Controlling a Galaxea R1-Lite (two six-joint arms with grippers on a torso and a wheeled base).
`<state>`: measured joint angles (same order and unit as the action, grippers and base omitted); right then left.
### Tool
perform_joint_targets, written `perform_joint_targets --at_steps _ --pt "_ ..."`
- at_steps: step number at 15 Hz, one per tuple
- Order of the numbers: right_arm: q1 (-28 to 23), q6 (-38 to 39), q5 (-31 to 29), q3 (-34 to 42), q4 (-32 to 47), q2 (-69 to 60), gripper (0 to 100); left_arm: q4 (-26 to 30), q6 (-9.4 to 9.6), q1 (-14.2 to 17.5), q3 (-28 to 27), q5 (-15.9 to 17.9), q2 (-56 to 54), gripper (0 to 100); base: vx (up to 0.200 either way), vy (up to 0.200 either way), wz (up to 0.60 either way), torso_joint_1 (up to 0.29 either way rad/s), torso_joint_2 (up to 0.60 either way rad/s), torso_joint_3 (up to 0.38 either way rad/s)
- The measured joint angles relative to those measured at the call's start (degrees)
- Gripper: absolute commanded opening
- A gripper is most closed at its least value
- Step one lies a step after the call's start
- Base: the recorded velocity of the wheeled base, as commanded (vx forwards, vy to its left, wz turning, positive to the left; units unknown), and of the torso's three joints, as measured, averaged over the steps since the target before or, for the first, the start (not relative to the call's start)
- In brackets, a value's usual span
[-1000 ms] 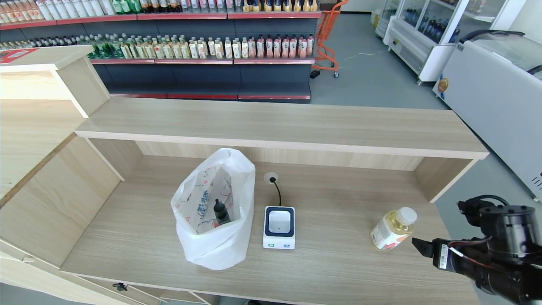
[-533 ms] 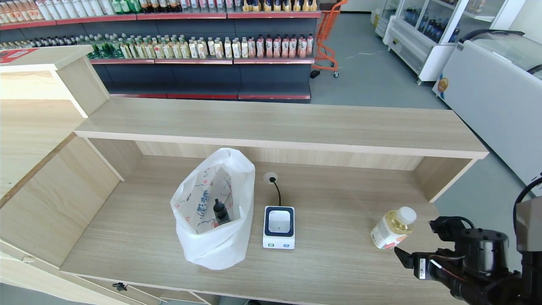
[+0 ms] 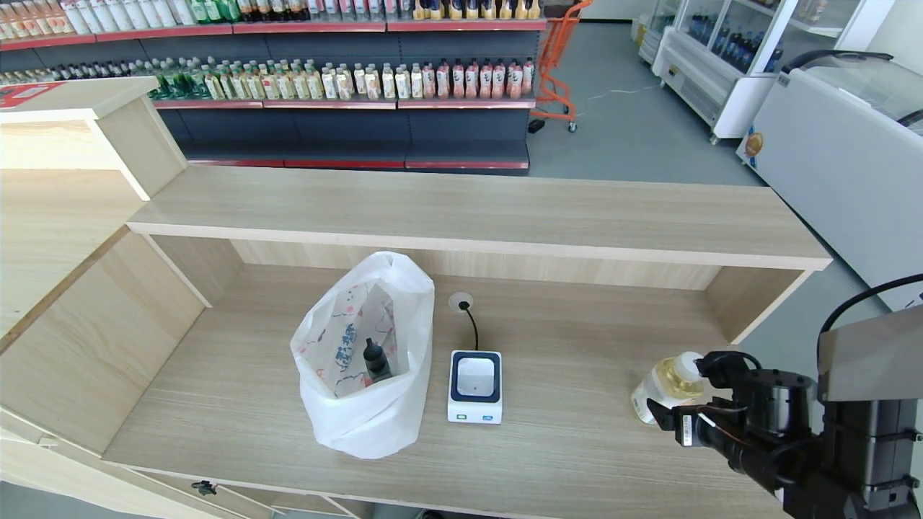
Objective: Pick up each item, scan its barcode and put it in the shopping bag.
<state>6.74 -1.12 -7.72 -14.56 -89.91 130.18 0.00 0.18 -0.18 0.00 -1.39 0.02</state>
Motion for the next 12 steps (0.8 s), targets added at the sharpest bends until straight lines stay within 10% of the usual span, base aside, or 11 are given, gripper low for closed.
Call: perform_joint_targets --at_steps 11,12 --pt "1.2 -7.2 10.9 -19.6 0.0 11.6 100 0.0 0.0 0.0 0.0 0.0 0.0 100 0.0 0.0 0.0 0.0 0.0 0.0" --pt "1.3 -7.3 11.8 -20.9 0.0 12.1 0 0.0 0.0 0.0 0.0 0.0 0.0 100 0.0 0.0 0.0 0.0 0.0 0.0"
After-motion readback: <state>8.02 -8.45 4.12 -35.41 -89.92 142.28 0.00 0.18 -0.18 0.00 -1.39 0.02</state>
